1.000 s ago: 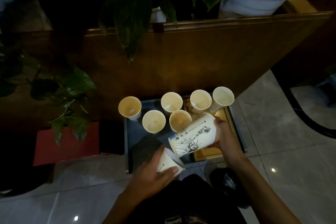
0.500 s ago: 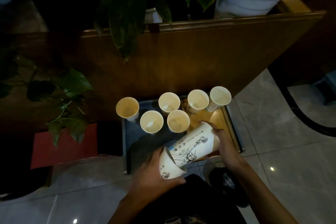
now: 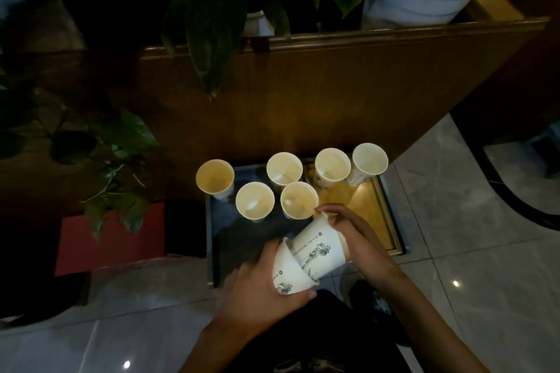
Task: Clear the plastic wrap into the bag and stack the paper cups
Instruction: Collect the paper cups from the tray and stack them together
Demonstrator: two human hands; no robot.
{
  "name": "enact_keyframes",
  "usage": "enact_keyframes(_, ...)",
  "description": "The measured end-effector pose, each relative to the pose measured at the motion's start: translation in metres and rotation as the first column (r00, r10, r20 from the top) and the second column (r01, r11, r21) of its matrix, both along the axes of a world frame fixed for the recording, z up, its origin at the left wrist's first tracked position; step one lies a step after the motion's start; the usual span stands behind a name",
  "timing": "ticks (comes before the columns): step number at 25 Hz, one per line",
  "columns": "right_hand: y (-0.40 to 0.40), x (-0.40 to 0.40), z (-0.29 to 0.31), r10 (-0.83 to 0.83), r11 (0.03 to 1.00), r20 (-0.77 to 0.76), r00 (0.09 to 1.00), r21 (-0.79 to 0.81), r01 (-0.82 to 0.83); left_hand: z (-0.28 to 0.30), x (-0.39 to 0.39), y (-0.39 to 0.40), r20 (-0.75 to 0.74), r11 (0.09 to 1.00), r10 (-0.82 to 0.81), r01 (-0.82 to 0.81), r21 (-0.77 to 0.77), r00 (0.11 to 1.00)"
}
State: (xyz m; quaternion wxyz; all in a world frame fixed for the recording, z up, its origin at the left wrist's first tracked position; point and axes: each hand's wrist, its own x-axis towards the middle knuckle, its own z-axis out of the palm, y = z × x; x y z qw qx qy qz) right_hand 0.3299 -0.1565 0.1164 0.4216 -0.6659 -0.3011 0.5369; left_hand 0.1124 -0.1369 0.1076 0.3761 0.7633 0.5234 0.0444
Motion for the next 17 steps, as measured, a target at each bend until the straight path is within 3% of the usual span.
enact_keyframes(7,0.005,-0.027,0.009,0.041,0.992,0.060,0.997,0.118,-0.048,0.013,0.007,0.005,0.013,1.000,0.021,-0.021,0.013,1.000)
enact_keyframes(17,0.000,-0.044,0.018,0.135,0.974,0.166,0.977,0.157,-0.161,0.022,0.010,0.003,0.134,0.997,0.077,-0.072,-0.040,0.988)
